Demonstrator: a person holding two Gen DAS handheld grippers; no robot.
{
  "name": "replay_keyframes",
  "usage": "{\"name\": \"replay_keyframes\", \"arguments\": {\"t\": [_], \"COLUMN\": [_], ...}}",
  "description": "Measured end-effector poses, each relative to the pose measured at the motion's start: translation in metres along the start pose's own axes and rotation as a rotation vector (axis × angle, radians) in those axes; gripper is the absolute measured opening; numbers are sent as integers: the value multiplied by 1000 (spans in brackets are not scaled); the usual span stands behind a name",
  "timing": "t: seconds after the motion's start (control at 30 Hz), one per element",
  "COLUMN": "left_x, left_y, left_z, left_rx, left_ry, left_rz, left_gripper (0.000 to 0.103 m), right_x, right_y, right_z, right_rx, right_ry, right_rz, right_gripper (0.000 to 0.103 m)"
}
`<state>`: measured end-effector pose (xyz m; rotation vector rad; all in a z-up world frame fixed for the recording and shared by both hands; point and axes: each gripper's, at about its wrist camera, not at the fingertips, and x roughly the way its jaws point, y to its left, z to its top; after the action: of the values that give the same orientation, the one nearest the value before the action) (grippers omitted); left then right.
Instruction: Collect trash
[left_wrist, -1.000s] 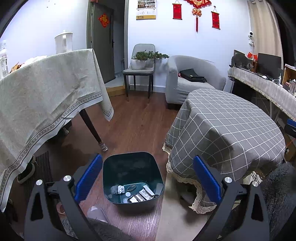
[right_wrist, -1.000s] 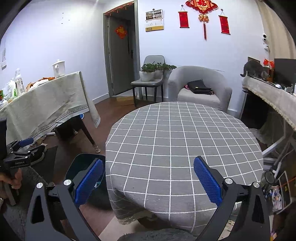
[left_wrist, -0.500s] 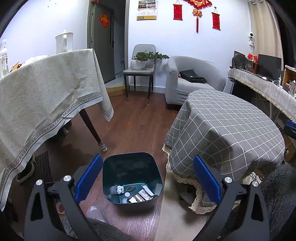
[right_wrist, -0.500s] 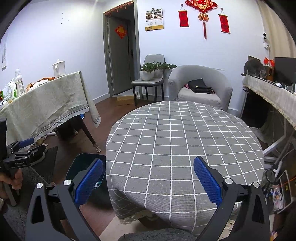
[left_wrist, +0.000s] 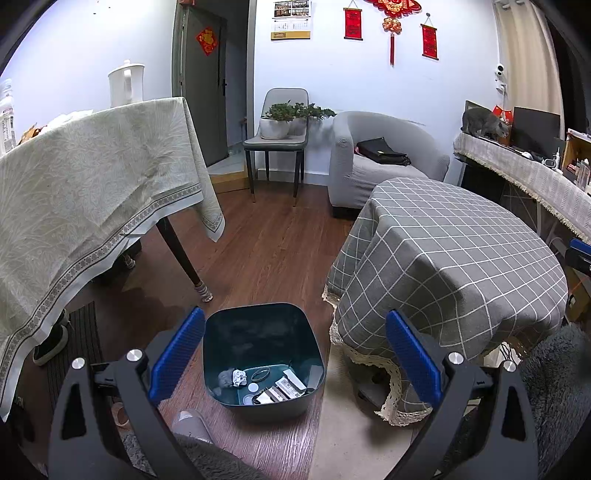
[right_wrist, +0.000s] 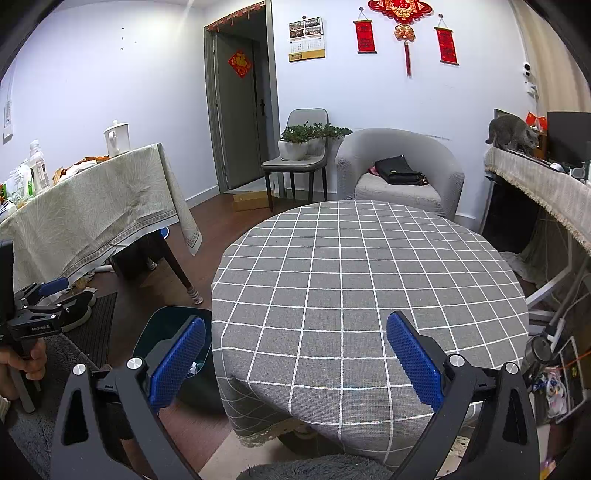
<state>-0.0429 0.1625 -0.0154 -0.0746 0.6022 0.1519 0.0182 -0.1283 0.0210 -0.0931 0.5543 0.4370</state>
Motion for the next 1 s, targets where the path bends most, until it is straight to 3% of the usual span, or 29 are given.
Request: {"name": "replay_keyframes", "arguments": {"t": [1.0], "left_x": [0], "left_y": [0], "left_z": [0], "left_rx": [0], "left_ry": [0], "left_rz": [-2], "left_gripper": [100], "right_x": [1], "right_y": [0], "right_z": [-2], "right_rx": [-1], "right_ry": [5], "right_rz": [0], "right_gripper": [99]}}
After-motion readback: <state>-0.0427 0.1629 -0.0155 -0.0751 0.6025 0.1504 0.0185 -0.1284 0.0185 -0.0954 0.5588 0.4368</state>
